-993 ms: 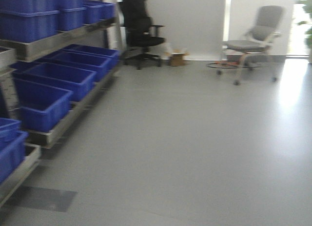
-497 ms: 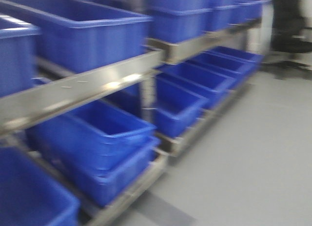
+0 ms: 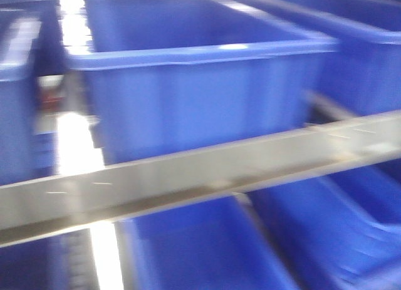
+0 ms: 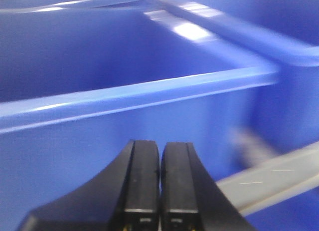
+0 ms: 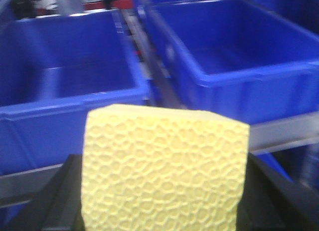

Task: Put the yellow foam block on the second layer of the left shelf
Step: 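Drive and turn the base toward the shelf rack of blue bins, then extend the right gripper with the cube into the blue bin on the shelf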

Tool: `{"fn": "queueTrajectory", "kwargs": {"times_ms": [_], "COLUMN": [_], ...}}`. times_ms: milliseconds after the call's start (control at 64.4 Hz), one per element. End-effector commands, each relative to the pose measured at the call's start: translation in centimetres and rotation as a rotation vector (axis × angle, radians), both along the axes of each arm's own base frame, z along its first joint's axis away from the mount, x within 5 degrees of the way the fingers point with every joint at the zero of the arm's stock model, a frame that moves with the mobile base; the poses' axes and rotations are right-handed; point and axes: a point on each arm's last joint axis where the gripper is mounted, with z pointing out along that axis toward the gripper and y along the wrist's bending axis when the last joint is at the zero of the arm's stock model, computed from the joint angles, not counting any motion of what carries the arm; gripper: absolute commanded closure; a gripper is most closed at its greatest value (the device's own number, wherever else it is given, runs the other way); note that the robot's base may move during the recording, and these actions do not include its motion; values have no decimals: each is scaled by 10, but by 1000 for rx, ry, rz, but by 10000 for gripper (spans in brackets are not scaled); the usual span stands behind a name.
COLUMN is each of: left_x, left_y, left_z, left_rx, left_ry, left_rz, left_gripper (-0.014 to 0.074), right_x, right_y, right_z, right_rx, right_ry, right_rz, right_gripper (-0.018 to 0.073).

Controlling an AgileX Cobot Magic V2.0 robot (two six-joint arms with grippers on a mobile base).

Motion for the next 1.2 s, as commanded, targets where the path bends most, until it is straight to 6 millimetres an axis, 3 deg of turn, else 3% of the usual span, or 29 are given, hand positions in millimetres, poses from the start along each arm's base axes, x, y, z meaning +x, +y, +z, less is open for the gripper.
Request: {"fn": "queueTrajectory", "kwargs": {"times_ms": [0,1180], "left_x": [0,0], "left_y": [-2,-2], "left_z": [0,0], "left_rx": [-11,-11], "left_ry": [-74,-74], "left_rz": [-20,-20], "left_gripper": [460,460], "right_x": [0,0], "right_y": [1,1], "right_z": [15,15], "right_rx": [-7,-7], "right_ry": [-97,-97], "right_rz": [10,12], "right_gripper": [228,228]}}
